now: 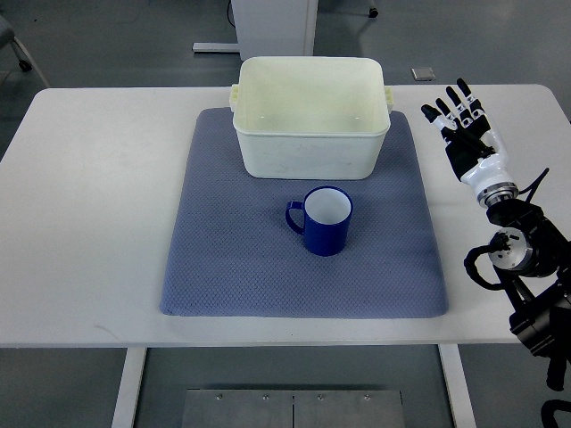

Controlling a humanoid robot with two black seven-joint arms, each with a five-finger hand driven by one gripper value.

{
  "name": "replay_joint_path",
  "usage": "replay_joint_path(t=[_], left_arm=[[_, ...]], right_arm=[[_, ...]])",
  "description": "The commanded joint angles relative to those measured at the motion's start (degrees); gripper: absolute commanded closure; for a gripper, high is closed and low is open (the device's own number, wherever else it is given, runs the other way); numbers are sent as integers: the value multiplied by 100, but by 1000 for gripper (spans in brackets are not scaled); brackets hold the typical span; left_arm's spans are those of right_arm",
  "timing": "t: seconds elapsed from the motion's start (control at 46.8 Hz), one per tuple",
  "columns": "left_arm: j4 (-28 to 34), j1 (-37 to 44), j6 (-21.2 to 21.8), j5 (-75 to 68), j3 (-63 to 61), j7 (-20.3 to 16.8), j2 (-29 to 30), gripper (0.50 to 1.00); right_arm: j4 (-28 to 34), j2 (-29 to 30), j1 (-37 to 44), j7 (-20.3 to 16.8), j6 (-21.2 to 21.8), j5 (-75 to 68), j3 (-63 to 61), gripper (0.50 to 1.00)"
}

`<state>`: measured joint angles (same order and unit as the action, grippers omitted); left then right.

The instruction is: Place cup in box with right hand

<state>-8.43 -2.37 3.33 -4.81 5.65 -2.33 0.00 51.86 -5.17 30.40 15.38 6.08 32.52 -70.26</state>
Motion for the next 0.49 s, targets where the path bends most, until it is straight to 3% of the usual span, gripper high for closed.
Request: replay_joint_path(t=[0.0,0.47], left_arm=[[-1,0,1,-2,6,4,0,500],[-1,0,1,-2,-11,-5,0,500]], right_arm=[[0,-28,-17,26,-2,0,-5,500],[0,-143,9,35,33,0,13,500]])
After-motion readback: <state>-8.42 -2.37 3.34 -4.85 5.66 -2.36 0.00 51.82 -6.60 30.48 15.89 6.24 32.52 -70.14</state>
